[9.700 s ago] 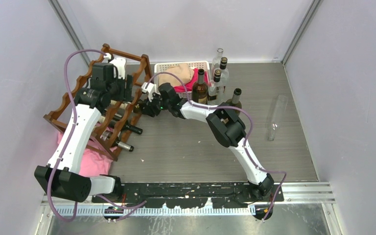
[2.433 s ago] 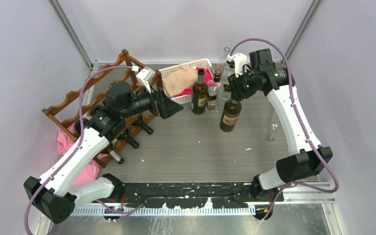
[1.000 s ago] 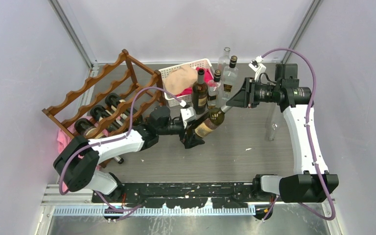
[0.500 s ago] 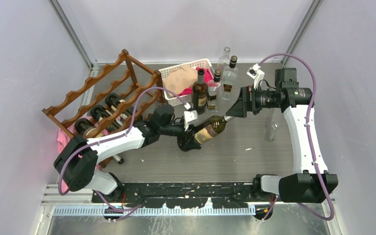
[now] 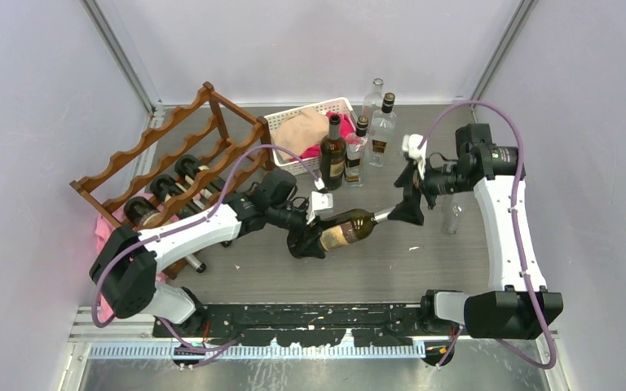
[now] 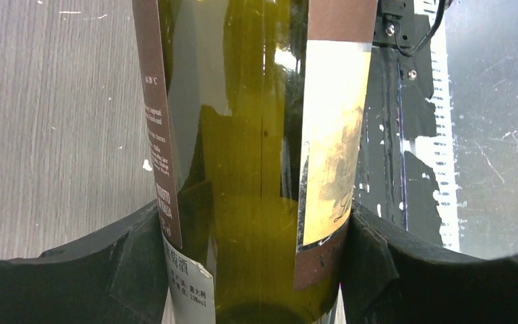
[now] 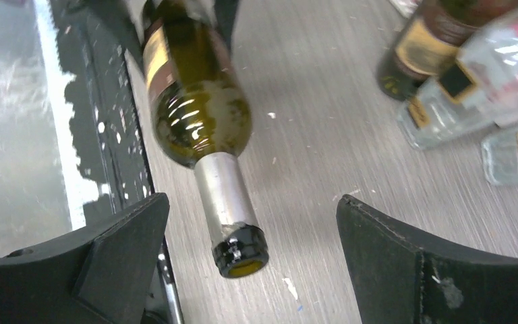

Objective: Put the wine bottle on the wine rack
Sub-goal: Pick up the wine bottle from the center of the board.

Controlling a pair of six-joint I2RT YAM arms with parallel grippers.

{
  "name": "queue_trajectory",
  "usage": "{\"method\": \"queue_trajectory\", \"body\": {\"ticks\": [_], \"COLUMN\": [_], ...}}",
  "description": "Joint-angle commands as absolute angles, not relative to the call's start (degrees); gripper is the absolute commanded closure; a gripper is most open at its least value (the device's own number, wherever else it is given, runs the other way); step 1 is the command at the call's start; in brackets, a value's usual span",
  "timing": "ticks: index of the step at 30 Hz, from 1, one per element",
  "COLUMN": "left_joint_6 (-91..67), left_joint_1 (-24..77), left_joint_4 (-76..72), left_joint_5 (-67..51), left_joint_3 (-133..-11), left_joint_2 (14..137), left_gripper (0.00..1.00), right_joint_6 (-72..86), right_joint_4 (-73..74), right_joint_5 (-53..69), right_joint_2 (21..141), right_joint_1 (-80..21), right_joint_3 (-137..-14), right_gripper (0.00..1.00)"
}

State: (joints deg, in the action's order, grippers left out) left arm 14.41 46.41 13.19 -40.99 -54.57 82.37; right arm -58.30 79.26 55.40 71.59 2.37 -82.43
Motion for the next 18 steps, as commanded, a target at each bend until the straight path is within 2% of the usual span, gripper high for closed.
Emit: {"method": "queue_trajectory", "body": {"ticks": [1, 7, 18], "left_joint_6": [19.31, 20.74, 21.29], "left_joint_1": [48.3, 50.46, 51.17], "left_joint_4": [15.98, 20.15, 21.67], "left_joint_5": [-42.72, -39.97, -39.71], "left_joint_3": [-61.35, -64.25, -66.35], "left_joint_2": [81.44, 83.46, 84.11], "left_gripper": [1.0, 1.0, 1.0], "right_joint_6": [-94.12, -98.46, -79.83], "right_joint_4": [91.42, 92.56, 72.6], "right_joint_5": [64.37, 59.2, 48.92], "right_joint_2": [70.08, 71.97, 67.49], "right_joint_1": [1.54, -7.07, -17.07], "right_joint_3": [-77.65, -76.55, -67.69], "right_gripper": [0.0, 0.0, 0.0]}}
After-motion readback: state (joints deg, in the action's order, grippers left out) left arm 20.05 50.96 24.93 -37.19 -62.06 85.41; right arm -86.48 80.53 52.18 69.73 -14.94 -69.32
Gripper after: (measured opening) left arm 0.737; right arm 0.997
